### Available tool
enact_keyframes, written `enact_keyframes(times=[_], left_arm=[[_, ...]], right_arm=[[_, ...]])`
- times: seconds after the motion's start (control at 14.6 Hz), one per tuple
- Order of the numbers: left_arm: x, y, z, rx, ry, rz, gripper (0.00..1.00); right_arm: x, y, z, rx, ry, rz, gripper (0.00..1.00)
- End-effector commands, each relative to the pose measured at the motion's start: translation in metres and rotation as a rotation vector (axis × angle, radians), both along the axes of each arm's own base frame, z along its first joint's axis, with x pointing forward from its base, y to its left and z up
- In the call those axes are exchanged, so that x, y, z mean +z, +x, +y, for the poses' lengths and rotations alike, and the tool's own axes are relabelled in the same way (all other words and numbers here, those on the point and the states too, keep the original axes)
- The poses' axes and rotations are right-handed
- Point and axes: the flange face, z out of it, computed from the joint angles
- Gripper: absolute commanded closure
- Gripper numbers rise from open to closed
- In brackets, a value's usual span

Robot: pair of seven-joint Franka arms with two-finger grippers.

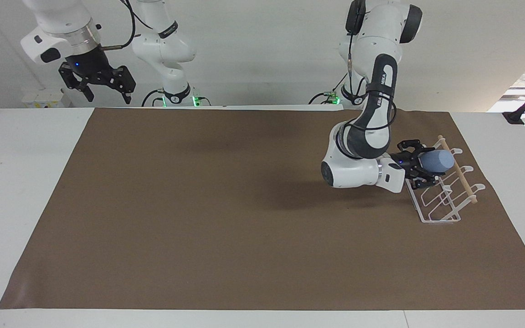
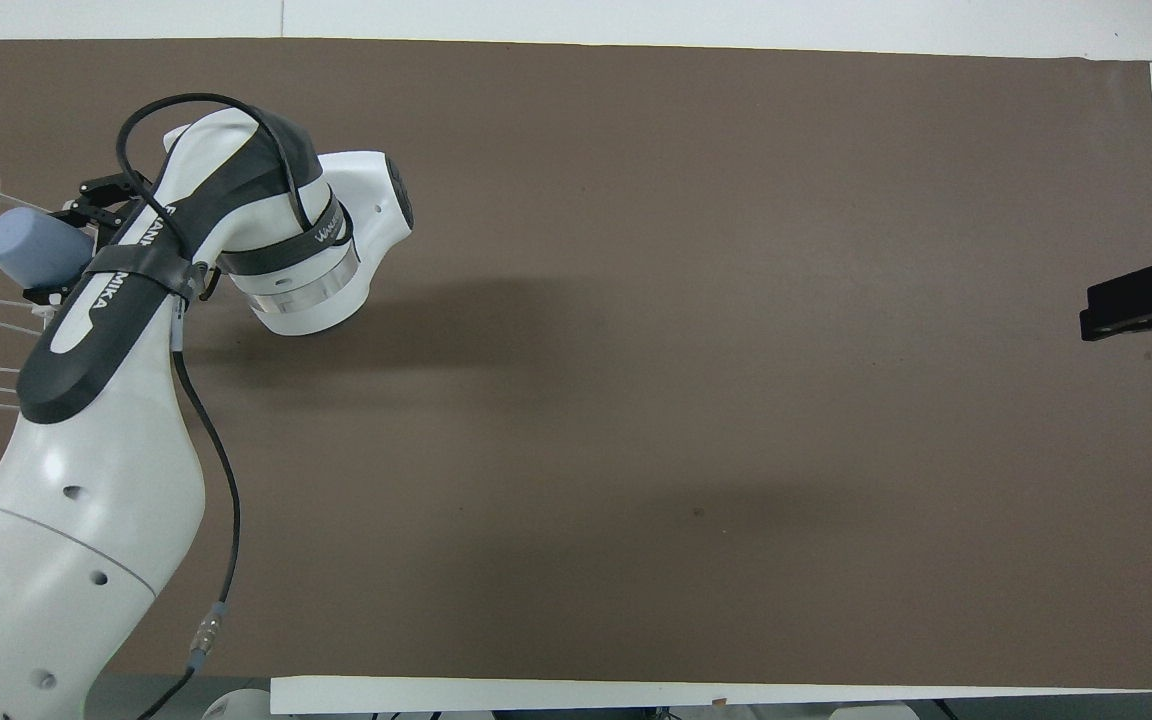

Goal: Hang cup on cup holder
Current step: 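Lower the cup onto a rack peg with the left gripper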

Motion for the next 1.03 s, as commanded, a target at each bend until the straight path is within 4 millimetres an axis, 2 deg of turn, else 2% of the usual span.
enact_keyframes(times=[0.0, 0.07, 0.21, 0.41, 0.55, 0.68, 0.75, 0.89, 0.96], left_arm=[[-0.008, 0.025, 0.013, 0.044, 0.112, -0.070, 1.00], [-0.015, 0.032, 0.018, 0.059, 0.138, -0.085, 1.00], [-0.026, 0.043, 0.013, 0.057, 0.148, -0.123, 1.00], [-0.033, 0.046, 0.022, 0.059, 0.153, -0.180, 1.00], [-0.044, 0.047, 0.029, 0.062, 0.159, -0.202, 1.00], [-0.052, 0.048, 0.035, 0.055, 0.157, -0.228, 1.00], [-0.056, 0.049, 0.044, 0.067, 0.160, -0.233, 1.00], [-0.063, 0.050, 0.043, 0.057, 0.153, -0.236, 1.00], [-0.065, 0.050, 0.043, 0.057, 0.137, -0.242, 0.94]], right_arm=[[-0.008, 0.003, -0.001, 0.020, -0.022, 0.027, 0.01], [-0.012, 0.002, -0.003, 0.016, -0.018, 0.032, 0.01], [-0.016, -0.003, -0.004, 0.014, -0.018, 0.037, 0.01], [-0.019, -0.001, -0.015, 0.008, -0.007, 0.024, 0.01], [-0.021, -0.004, -0.021, 0.028, 0.023, 0.032, 0.01], [-0.021, -0.006, -0.018, 0.052, 0.045, 0.037, 0.01], [-0.023, -0.007, -0.015, 0.058, 0.045, 0.043, 0.01], [-0.024, -0.007, -0.012, 0.065, 0.043, 0.047, 0.01], [-0.024, -0.007, -0.014, 0.063, 0.045, 0.045, 0.01]])
